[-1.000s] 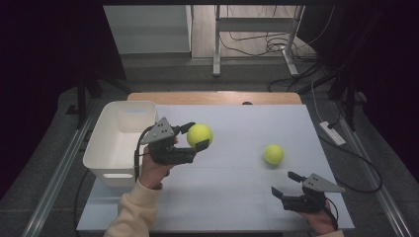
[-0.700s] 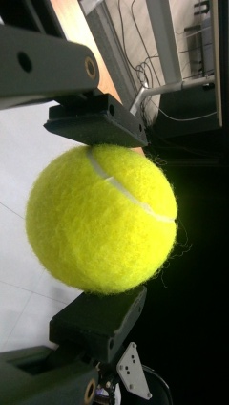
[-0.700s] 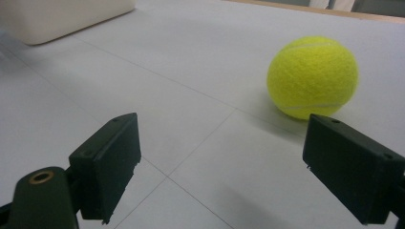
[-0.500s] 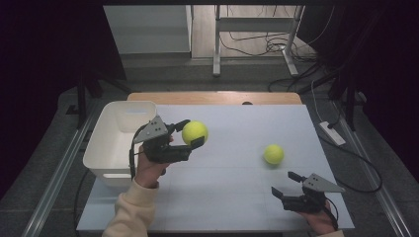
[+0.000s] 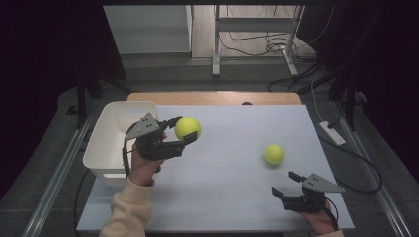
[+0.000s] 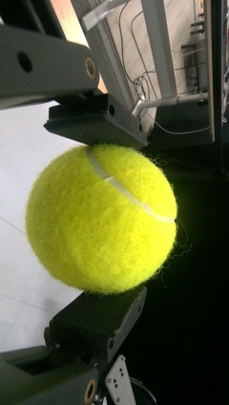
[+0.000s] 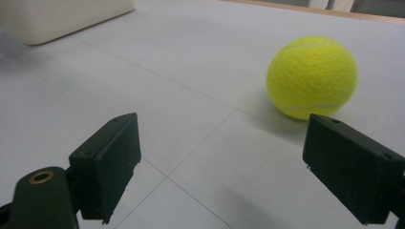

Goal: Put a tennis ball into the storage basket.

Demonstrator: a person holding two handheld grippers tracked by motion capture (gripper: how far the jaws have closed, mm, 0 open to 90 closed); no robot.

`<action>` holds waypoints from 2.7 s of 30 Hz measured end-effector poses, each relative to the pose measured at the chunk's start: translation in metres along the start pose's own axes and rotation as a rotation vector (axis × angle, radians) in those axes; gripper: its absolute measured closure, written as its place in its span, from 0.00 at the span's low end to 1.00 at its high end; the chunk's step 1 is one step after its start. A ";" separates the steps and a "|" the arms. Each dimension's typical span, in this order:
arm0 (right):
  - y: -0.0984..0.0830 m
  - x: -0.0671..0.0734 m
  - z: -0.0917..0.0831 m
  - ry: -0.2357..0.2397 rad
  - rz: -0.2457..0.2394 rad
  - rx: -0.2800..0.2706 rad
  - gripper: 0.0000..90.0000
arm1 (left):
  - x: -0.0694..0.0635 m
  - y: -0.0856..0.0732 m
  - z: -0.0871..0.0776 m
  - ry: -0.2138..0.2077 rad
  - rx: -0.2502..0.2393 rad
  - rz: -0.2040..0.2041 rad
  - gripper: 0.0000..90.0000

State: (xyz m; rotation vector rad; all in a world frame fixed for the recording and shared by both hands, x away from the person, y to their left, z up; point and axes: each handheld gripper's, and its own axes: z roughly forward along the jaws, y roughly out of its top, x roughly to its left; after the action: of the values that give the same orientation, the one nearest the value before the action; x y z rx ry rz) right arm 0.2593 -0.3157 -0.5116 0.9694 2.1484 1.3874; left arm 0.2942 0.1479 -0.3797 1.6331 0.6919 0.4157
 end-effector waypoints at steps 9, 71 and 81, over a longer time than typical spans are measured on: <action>0.001 0.001 -0.001 -0.001 -0.001 -0.002 0.14 | 0.006 0.004 -0.005 0.031 -0.005 -0.015 0.30; 0.002 0.001 0.000 -0.006 0.011 -0.014 0.14 | 0.070 0.015 -0.034 0.263 0.059 -0.098 0.31; 0.001 0.001 0.000 -0.006 0.014 -0.017 0.14 | 0.080 0.014 -0.038 0.297 0.080 -0.111 0.31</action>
State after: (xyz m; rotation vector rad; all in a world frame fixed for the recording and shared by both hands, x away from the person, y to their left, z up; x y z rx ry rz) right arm 0.2589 -0.3150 -0.5102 0.9824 2.1264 1.4049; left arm 0.3339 0.2276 -0.3679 1.6145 1.0282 0.5627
